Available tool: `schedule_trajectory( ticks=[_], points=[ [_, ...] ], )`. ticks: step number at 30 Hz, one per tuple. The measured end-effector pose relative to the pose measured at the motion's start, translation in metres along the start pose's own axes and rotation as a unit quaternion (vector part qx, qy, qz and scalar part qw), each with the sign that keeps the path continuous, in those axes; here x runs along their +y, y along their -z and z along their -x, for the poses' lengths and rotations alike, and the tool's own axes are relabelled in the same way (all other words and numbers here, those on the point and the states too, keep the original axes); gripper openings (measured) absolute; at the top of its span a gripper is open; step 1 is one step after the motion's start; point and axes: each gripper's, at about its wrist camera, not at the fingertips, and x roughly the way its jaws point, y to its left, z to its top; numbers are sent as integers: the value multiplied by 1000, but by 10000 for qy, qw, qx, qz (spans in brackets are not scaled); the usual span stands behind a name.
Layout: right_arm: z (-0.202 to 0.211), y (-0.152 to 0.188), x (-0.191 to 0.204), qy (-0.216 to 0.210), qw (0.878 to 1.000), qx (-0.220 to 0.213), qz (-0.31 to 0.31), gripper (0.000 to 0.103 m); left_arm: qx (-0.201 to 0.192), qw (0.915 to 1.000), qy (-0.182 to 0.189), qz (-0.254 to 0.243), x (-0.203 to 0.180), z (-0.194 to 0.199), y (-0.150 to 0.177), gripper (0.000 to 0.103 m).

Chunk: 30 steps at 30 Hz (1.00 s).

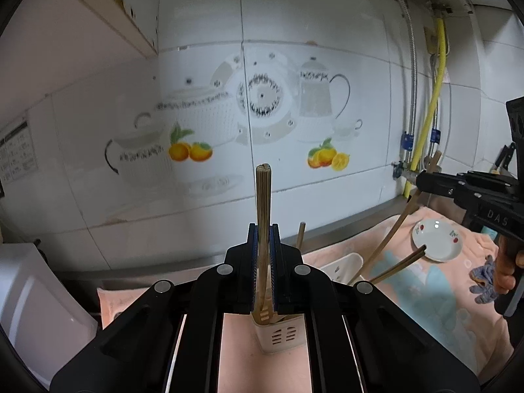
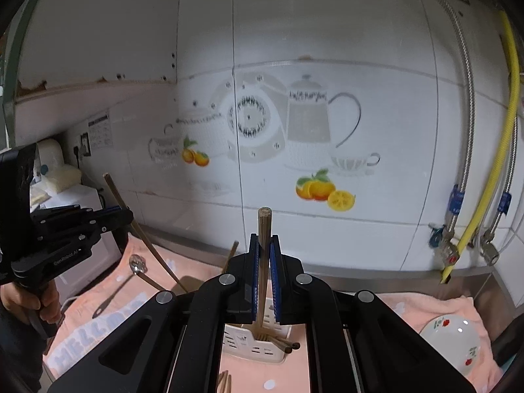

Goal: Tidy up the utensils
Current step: 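Lift the left tool's chopstick into the white holder while the right tool inserts its own, then open the left tool while the right tool opens, releasing chopsticks into the holder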

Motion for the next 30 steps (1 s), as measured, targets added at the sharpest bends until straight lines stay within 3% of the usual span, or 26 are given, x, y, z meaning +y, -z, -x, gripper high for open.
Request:
schedule_trajectory(
  ticks=[15, 19, 30],
  points=[
    [-39, 28, 8, -40, 9984, 562, 106, 8, 366, 9993, -14, 61, 4, -22, 21, 9],
    [-33, 28, 8, -27, 9988, 489, 85, 20, 279, 9995, -114, 98, 6, -14, 22, 38],
    [9, 43, 17, -6, 9995, 261, 173, 37, 117, 9996, -210, 149, 2, 24, 40, 69]
  ],
)
